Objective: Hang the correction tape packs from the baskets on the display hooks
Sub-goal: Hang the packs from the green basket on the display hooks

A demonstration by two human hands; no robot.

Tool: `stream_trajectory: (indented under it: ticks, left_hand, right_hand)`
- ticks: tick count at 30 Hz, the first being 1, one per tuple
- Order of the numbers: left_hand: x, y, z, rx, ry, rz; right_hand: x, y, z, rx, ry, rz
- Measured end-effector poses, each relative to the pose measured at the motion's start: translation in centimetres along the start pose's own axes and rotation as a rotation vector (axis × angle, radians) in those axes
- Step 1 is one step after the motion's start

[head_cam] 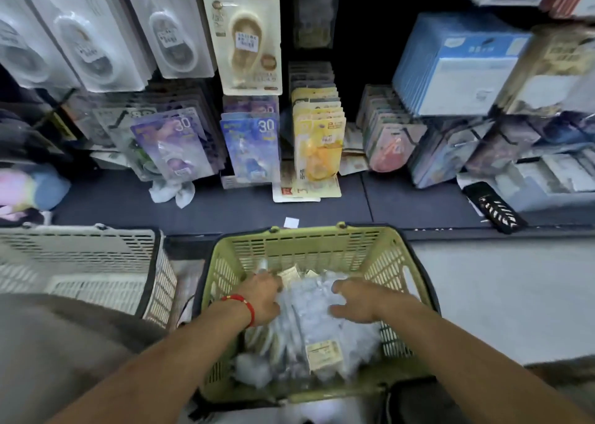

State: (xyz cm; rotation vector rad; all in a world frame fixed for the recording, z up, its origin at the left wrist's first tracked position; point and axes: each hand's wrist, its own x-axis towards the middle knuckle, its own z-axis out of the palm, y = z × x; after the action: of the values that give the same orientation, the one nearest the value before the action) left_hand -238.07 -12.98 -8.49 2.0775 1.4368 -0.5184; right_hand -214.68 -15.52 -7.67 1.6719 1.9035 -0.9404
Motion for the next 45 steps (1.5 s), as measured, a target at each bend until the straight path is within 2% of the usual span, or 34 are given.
stream_trajectory:
  ticks: [2,5,8,15,17,20,22,24,26,28,30,32,35,37,38,40,42,45]
  left_hand:
    - [-0.7,0.1,3.2,-0.190,-0.006,-0.105]
    - [-1.6,0.5,6.3,-0.364,0.002,-0.204]
    - [-1.9,1.0,7.4,-0.424,0.055,-0.237]
    - [-2.3,2.0,7.7,-0.500,0.105,-0.299]
    - [-2.5,2.5,7.7,-0.480,0.169,-0.300]
    - [-2.9,3.7,7.5,-0.451,0.356,-0.203]
    - [-3.0,4.9,6.7,-0.621,0.445,-0.123]
    - [-3.0,6.4,5.5,-0.992,0.393,-0.081]
    - [-2.9,7.6,4.5,-1.407,0.231,-0.058]
    - [-2.7,7.8,4.0,-1.648,0.192,-0.108]
    - [-2.4,7.0,4.3,-1.755,0.275,-0.229]
    - [-2.2,6.0,4.9,-1.810,0.293,-0.300]
    - [-2.4,5.5,5.2,-1.885,0.243,-0.292]
    - [-2.1,5.3,5.3,-1.929,0.199,-0.300]
    - [-2.0,5.2,5.3,-1.943,0.162,-0.314]
    - [-2.3,5.1,4.9,-1.977,0.058,-0.358]
    - [-1.9,4.6,5.0,-2.003,0.003,-0.366]
    - [-1.8,4.5,4.7,-1.966,0.036,-0.344]
  right_hand:
    - [0.5,-0.9,3.4,0.040,-0.018,0.031]
    - [1.4,-2.5,6.7,0.123,0.088,0.074]
    - [1.7,-1.7,8.1,0.322,0.186,0.158]
    - [1.2,2.4,9.1,0.726,0.231,0.226]
    - [1.2,2.7,9.0,0.936,0.250,0.215]
    - [0.3,3.2,7.3,1.327,0.389,0.277]
    - [-0.8,3.5,5.9,1.440,0.436,0.205]
    - [-1.7,2.8,4.7,1.442,0.390,-0.002]
    - [-2.1,1.2,4.2,1.411,0.273,-0.171]
    - [-1.9,-0.4,4.0,1.322,0.271,-0.203]
    - [-1.3,-0.7,4.4,1.261,0.427,-0.073]
    - [-0.6,0.0,5.4,1.067,0.531,0.098]
    - [-0.2,-0.2,7.5,0.583,0.278,0.234]
    - [0.4,-1.4,8.9,0.411,0.193,0.268]
    - [0.7,-1.8,9.5,0.403,0.198,0.278]
    - [1.1,-1.7,9.7,0.535,0.228,0.300]
    - [0.9,-0.6,9.1,0.806,0.250,0.314]
    - [0.1,1.3,8.0,1.229,0.238,0.334]
